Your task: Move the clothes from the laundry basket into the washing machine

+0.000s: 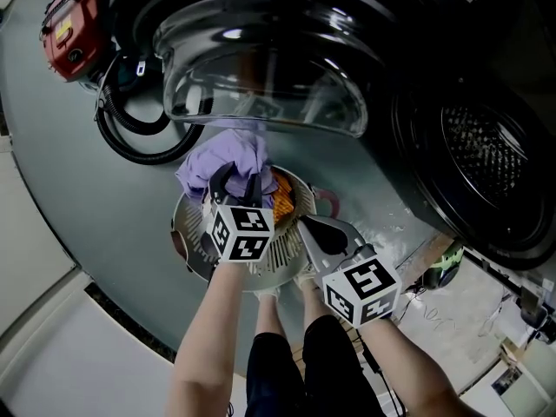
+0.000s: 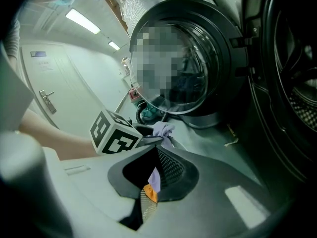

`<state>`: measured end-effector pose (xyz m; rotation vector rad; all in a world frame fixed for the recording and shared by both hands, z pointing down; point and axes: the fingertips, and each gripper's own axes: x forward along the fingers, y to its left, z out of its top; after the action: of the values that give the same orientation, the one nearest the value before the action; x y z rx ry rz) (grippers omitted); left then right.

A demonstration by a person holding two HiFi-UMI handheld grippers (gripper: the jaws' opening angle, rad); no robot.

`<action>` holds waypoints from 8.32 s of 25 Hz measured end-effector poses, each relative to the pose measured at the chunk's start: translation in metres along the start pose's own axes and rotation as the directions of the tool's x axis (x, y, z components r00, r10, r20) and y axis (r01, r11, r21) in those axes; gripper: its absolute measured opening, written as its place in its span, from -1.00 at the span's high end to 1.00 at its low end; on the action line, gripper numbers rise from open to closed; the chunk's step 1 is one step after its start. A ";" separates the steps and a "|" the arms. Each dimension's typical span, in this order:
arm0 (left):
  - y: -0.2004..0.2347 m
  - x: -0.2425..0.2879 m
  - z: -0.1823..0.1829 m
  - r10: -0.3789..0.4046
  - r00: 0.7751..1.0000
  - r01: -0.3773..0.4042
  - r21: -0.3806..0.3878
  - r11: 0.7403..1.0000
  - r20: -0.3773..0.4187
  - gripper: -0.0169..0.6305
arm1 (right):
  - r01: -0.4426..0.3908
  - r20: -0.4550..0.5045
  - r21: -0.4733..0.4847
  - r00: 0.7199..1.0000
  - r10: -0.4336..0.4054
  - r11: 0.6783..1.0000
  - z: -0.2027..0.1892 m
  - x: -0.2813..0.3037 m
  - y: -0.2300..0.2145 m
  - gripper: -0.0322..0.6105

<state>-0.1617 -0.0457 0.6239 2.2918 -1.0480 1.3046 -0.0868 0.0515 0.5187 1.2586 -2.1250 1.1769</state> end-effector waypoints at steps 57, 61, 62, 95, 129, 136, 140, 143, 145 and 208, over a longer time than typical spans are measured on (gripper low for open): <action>-0.124 -0.418 0.293 -0.650 0.578 0.754 -0.019 0.657 0.493 0.72 | 0.511 0.168 0.178 0.826 -0.538 0.841 0.062 -0.193 0.041 -0.56; -0.130 -0.423 0.296 -0.664 0.562 0.767 -0.011 0.642 0.494 0.72 | 0.541 0.182 0.214 0.796 -0.578 0.813 0.053 -0.205 0.029 0.04; -0.131 -0.423 0.296 -0.665 0.562 0.768 -0.011 0.641 0.492 0.72 | 0.539 0.184 0.218 0.796 -0.576 0.814 0.051 -0.208 0.028 0.19; -0.189 -0.260 0.268 -0.599 0.682 0.701 -0.143 0.699 0.419 0.59 | 0.326 0.404 0.428 0.765 -0.501 0.843 0.067 -0.294 -0.074 0.79; -0.246 -0.103 0.171 -0.673 0.694 0.705 -0.052 0.708 0.257 0.59 | 0.505 0.483 0.584 0.413 -0.772 0.636 0.069 -0.266 -0.270 0.80; -0.251 -0.086 0.181 -0.668 0.695 0.696 -0.017 0.718 0.265 0.59 | 0.549 0.508 0.579 0.335 -0.793 0.603 0.089 -0.272 -0.313 0.80; -0.251 -0.084 0.188 -0.663 0.693 0.694 -0.016 0.720 0.283 0.58 | 0.589 0.523 0.542 0.323 -0.789 0.600 0.104 -0.275 -0.325 0.80; -0.250 -0.083 0.188 -0.660 0.694 0.693 -0.021 0.720 0.288 0.58 | 0.594 0.531 0.546 0.300 -0.792 0.591 0.112 -0.280 -0.333 0.80; -0.250 -0.082 0.186 -0.660 0.695 0.693 -0.022 0.720 0.286 0.58 | 0.596 0.537 0.556 0.276 -0.797 0.580 0.118 -0.286 -0.339 0.80; -0.258 -0.059 0.115 -0.665 0.715 0.693 -0.098 0.714 0.214 0.58 | 0.430 0.192 0.602 0.740 -0.644 0.673 -0.079 -0.112 -0.317 0.67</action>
<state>0.0764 0.0922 0.5355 2.3227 -0.2441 0.6917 0.2357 0.0987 0.6318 2.3663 -1.4447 1.3286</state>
